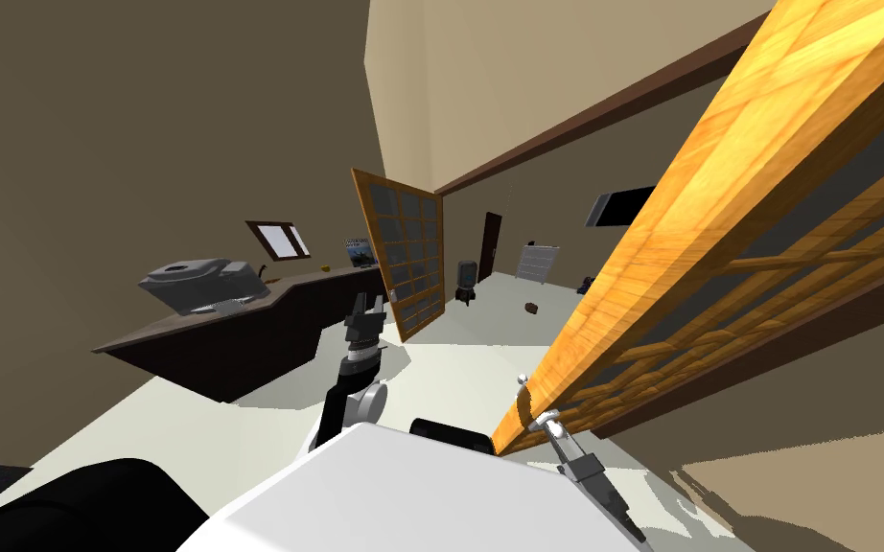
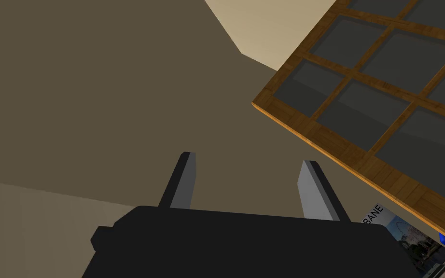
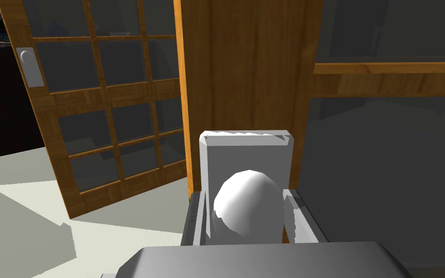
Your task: Pull the door open
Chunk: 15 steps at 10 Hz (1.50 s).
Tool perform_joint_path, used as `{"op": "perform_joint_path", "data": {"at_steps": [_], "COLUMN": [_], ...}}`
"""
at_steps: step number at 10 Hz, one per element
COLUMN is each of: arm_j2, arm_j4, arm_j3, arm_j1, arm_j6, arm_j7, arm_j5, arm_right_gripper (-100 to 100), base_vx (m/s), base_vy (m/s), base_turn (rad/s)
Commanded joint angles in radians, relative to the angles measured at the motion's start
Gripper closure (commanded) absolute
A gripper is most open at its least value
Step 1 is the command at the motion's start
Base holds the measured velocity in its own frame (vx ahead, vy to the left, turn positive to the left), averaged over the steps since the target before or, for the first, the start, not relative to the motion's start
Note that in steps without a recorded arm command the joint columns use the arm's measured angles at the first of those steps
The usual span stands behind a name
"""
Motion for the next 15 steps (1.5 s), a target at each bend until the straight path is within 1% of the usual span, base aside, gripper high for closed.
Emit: {"op": "perform_joint_path", "data": {"at_steps": [1,2,3,4,6,7,8,9,10,11,12,13,14,15], "arm_j2": [0.010,0.010,0.010,0.010,0.009,0.009,0.009,0.009,0.009,0.009,0.009,0.009,0.009,0.009], "arm_j4": [0.023,0.036,0.062,0.062,0.088,0.088,0.102,0.128,0.128,0.164,0.178,0.143,0.128,0.153], "arm_j3": [0.023,0.029,0.041,0.041,0.053,0.053,0.059,0.071,0.071,0.071,0.071,0.071,0.071,0.083], "arm_j1": [0.009,0.008,0.004,0.004,0.001,0.001,-0.001,-0.004,-0.004,-0.017,-0.014,-0.004,-0.004,-0.007], "arm_j6": [-0.031,-0.046,-0.078,-0.078,-0.111,-0.111,-0.127,-0.159,-0.159,-0.159,-0.159,-0.159,-0.159,-0.189], "arm_j7": [-0.001,-0.003,-0.006,-0.006,-0.010,-0.010,-0.011,-0.014,-0.014,-0.014,-0.014,-0.014,-0.014,-0.016], "arm_j5": [0.019,0.026,0.039,0.039,0.052,0.052,0.059,0.073,0.073,0.073,0.073,0.073,0.073,0.085], "arm_right_gripper": [100,100,100,100,100,100,100,100,100,100,100,100,100,100], "base_vx": [0.003,-0.004,-0.013,-0.021,-0.014,-0.011,-0.007,-0.025,-0.027,-0.014,0.005,0.000,-0.024,-0.039], "base_vy": [0.024,0.012,0.017,0.006,0.001,0.003,0.001,-0.005,-0.008,-0.007,0.006,0.005,-0.006,-0.014], "base_turn": [-0.105,-0.063,-0.099,-0.059,-0.027,-0.033,-0.017,-0.021,-0.010,0.010,-0.021,-0.027,-0.012,-0.005]}}
